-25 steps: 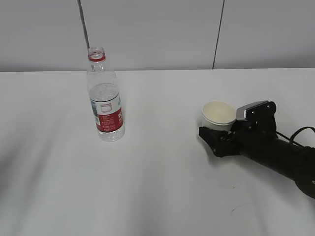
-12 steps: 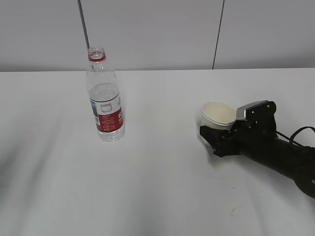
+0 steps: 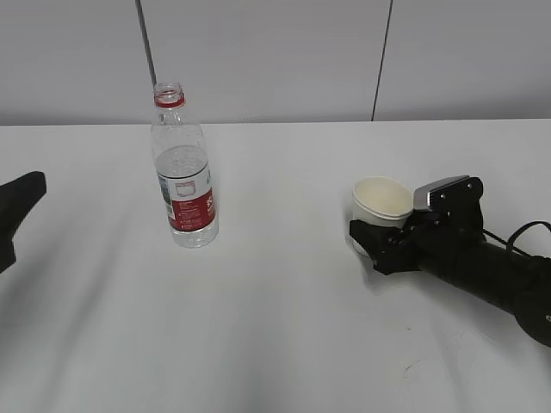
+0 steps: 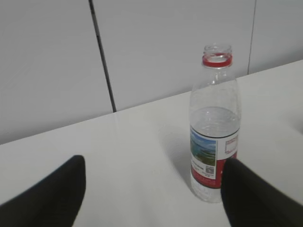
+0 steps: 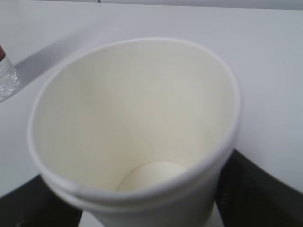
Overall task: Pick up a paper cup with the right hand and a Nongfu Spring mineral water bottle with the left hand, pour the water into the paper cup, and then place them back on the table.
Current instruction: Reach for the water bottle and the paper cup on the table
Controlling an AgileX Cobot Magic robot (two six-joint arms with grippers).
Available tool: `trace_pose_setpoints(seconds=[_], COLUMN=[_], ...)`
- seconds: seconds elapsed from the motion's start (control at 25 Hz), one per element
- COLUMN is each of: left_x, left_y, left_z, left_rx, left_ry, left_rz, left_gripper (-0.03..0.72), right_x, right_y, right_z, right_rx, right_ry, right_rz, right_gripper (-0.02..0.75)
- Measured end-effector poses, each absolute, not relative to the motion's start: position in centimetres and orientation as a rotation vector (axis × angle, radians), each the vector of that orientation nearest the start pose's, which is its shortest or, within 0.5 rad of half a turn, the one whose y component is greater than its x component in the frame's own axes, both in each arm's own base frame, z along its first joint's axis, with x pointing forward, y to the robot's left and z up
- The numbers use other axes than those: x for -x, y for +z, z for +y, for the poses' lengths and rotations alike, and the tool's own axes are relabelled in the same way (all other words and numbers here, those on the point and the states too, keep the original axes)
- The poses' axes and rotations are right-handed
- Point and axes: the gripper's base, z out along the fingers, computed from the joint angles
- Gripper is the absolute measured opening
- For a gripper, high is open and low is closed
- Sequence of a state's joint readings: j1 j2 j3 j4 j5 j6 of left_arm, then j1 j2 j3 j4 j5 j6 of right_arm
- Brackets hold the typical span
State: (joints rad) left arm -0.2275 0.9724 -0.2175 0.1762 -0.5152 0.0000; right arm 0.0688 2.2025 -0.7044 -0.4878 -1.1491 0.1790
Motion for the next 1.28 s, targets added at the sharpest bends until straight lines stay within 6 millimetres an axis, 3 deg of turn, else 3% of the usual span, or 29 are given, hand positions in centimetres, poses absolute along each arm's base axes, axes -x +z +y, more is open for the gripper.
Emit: trace_pose_setpoints(seconds=[0.2,0.48,0.76,1.0,1.28], left_x=[-18.6,-21.7,-25.2,-27.1,-29.8], left_y=[20.9,16.9,12.8,11.5,10.9], left_z=[-5.7,-7.1,-9.1,-11.7,-12.9], left_rx=[-0.419,-0.430,-0.496,-0.492,-0.438], left_ry=[-0.189,-0.290,-0.370,-0.401,-0.386], left_rz=[1.656,1.646,1.744,1.742,1.717], left_gripper=[0.541,0.543,0.543,0.552,0.554], right_x=[-33.4,-33.4,-33.5,-33.6,-33.6], right_y=[5.9,5.9,5.9,5.9,5.9], right_z=[6.2,6.2,6.1,5.9,5.9], right_rx=[0.398,0.398,0.381,0.351,0.350], right_ry=[0.438,0.438,0.429,0.414,0.413], right_rz=[1.830,1.830,1.831,1.833,1.833], right_gripper=[0.562,0.562,0.561,0.561,0.561])
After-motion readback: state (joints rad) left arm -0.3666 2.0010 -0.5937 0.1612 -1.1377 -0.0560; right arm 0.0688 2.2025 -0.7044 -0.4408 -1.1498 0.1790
